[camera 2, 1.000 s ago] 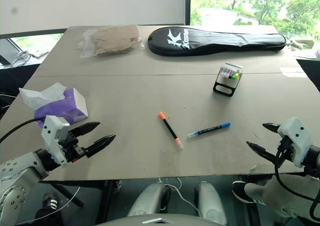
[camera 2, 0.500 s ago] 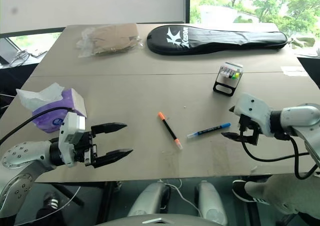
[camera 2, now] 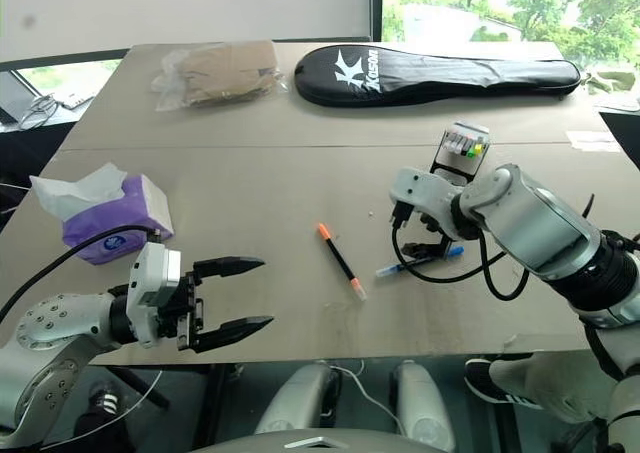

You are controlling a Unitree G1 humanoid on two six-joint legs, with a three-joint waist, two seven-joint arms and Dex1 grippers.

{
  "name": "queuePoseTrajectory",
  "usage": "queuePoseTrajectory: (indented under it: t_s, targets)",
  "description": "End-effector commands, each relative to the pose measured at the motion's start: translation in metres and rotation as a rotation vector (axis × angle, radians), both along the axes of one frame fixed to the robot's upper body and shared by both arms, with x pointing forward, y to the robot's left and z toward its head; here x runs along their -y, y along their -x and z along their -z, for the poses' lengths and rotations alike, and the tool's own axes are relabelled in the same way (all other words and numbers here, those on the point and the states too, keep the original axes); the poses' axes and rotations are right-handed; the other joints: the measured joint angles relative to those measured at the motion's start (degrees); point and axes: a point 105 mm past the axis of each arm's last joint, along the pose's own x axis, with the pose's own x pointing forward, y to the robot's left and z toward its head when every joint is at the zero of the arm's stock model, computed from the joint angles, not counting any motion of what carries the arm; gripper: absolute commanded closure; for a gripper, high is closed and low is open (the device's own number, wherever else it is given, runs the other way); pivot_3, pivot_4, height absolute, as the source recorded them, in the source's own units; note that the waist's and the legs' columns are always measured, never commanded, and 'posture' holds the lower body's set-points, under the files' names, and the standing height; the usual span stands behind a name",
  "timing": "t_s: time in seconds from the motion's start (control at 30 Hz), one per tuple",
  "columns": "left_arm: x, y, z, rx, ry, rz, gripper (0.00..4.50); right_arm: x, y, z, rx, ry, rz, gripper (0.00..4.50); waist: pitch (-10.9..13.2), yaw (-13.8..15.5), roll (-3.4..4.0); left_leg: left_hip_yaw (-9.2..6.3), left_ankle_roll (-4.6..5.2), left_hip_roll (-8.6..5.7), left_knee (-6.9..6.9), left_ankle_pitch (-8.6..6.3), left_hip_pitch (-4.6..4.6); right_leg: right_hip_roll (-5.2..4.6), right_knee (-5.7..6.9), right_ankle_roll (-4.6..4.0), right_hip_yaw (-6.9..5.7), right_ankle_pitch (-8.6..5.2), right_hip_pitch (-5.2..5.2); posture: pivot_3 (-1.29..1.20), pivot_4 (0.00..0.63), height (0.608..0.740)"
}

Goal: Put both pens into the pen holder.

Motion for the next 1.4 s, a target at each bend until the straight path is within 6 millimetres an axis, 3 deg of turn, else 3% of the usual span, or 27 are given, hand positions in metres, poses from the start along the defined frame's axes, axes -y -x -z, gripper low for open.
queuePoseTrajectory:
  t_s: [0.03,0.27,0.43,0.6,0.8,0.9,0.97,1.07,1.13,1.23,1.3,1.4]
  targets:
    - [0.003,0.004,-0.002,0.028,-0.002,0.006,0.04,-0.010,0.012,-0.002,0.006,0.055,-0.071,0.00,0.0,0.0,0.01,-0.03,0.02,-0.04,-0.02,-0.01,-0.01,-0.03,0.00,0.00,-0.03,0.00,0.00,0.00,0.150,0.740]
    - [0.004,0.004,-0.001,0.033,0.004,-0.016,0.04,-0.019,0.026,0.002,-0.068,0.076,-0.153,0.00,0.0,-0.1,0.02,-0.06,0.20,-0.06,-0.05,-0.11,0.03,-0.05,0.02,0.00,-0.07,0.00,0.01,0.00,0.150,0.740]
    - [0.006,0.001,-0.002,0.054,0.015,-0.036,0.04,-0.017,0.014,0.021,-0.036,0.116,-0.156,0.00,0.0,-0.1,0.01,-0.08,0.19,-0.07,-0.04,-0.11,0.03,-0.05,0.03,0.00,-0.09,0.00,0.01,0.00,0.150,0.740]
    - [0.006,0.004,-0.003,0.060,0.014,-0.056,0.00,-0.008,0.013,0.039,-0.064,0.156,-0.192,2.02,0.0,-0.1,0.00,-0.08,0.17,-0.08,-0.02,-0.10,0.04,-0.05,0.03,0.01,-0.08,0.00,0.03,0.00,0.150,0.740]
    - [0.005,0.005,-0.002,0.058,0.014,-0.080,0.00,-0.007,0.008,0.038,-0.061,0.136,-0.208,4.44,-0.1,-0.3,0.00,-0.10,0.20,-0.07,0.01,-0.11,0.15,-0.02,0.07,-0.04,-0.11,0.05,0.13,0.00,0.150,0.740]
    - [0.006,0.005,-0.001,0.061,0.021,-0.088,0.00,-0.007,0.006,0.033,-0.039,0.103,-0.210,4.48,-0.1,-0.2,-0.03,-0.12,0.20,-0.07,0.08,-0.10,0.16,-0.01,0.08,-0.06,-0.13,0.06,0.17,0.00,0.150,0.740]
    - [0.008,0.004,-0.001,0.065,0.027,-0.094,0.00,-0.008,0.001,0.019,-0.013,0.013,-0.166,4.48,-0.1,-0.2,-0.03,-0.13,0.20,-0.07,0.12,-0.10,0.15,-0.01,0.07,-0.05,-0.14,0.07,0.19,0.00,0.150,0.740]
    - [0.007,0.001,-0.004,0.072,0.051,-0.123,0.00,-0.004,-0.015,-0.021,0.047,-0.247,-0.061,4.48,-0.1,-0.2,0.00,-0.12,0.20,-0.07,0.13,-0.10,0.12,-0.01,0.08,-0.04,-0.12,0.08,0.17,0.00,0.150,0.740]
    - [0.006,-0.001,-0.006,0.069,0.069,-0.144,0.00,0.002,-0.030,-0.062,0.121,-0.534,0.027,4.48,-0.1,-0.1,-0.03,-0.11,0.19,-0.07,0.12,-0.10,0.09,0.00,0.09,-0.03,-0.10,0.09,0.13,0.00,0.150,0.740]
    - [0.006,-0.005,-0.008,0.073,0.089,-0.163,0.00,0.009,-0.035,-0.111,0.169,-0.951,0.031,4.48,-0.1,0.0,-0.01,-0.13,0.19,-0.05,0.05,-0.10,0.09,0.04,0.11,-0.04,-0.10,0.10,0.13,0.00,0.150,0.740]
    - [0.008,-0.011,-0.010,0.098,0.089,-0.168,0.00,0.021,-0.040,-0.125,0.249,-1.036,0.073,4.48,-0.1,0.2,0.00,-0.17,0.19,-0.06,0.04,-0.10,0.08,0.05,0.11,-0.04,-0.17,0.10,0.13,0.00,0.150,0.740]
    - [0.012,-0.022,-0.018,0.132,0.105,-0.163,0.00,0.031,-0.060,-0.150,0.536,-1.138,0.104,4.48,-0.1,0.0,0.02,-0.14,0.19,-0.10,0.03,-0.10,0.07,0.00,0.11,-0.03,-0.15,0.10,0.13,0.00,0.150,0.740]
